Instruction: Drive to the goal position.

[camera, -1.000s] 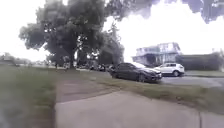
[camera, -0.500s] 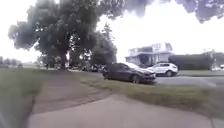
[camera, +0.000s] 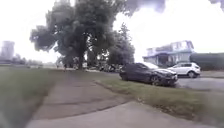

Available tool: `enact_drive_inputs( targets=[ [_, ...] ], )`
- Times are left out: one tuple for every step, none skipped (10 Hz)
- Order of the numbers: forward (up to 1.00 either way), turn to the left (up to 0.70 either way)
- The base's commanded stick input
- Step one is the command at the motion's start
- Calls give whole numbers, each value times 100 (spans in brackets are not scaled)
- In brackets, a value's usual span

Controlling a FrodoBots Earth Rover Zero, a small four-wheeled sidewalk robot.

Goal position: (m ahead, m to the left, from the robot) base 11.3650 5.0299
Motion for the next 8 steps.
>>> enact_drive_inputs(
  targets=[
    [70, 35],
    [70, 35],
    [70, 35],
    [70, 35],
    [70, 35],
    [70, 26],
    [70, 0],
    [70, 0]
  ],
)
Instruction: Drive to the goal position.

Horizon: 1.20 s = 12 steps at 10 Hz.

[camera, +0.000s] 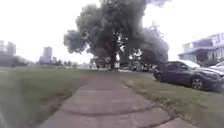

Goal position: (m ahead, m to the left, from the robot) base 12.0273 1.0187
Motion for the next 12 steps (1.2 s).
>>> enact_drive_inputs(
  targets=[
    [70, 0],
    [70, 0],
    [70, 0],
    [70, 0],
    [70, 0],
    [70, 0],
    [70, 0],
    [70, 0],
    [70, 0],
    [70, 0],
    [70, 0],
    [70, 0]
  ],
)
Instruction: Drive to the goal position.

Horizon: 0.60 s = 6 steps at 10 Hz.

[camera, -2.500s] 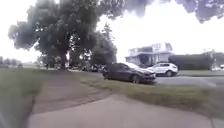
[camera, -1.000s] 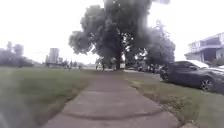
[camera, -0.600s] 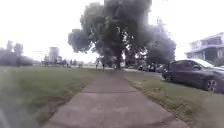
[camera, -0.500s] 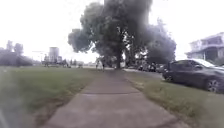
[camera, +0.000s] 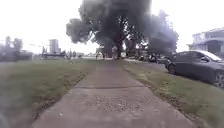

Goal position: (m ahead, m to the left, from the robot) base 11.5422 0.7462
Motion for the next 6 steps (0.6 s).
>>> enact_drive_inputs(
  targets=[
    [70, 0],
    [70, 0],
    [70, 0],
    [70, 0],
    [70, 0],
    [70, 0]
  ],
)
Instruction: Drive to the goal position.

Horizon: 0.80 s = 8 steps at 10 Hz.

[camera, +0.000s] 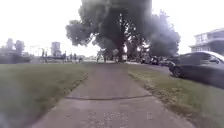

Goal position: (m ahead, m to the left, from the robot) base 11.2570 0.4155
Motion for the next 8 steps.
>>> enact_drive_inputs(
  targets=[
    [70, 0],
    [70, 0],
    [70, 0],
    [70, 0],
    [70, 0],
    [70, 0],
    [70, 0],
    [70, 0]
  ],
)
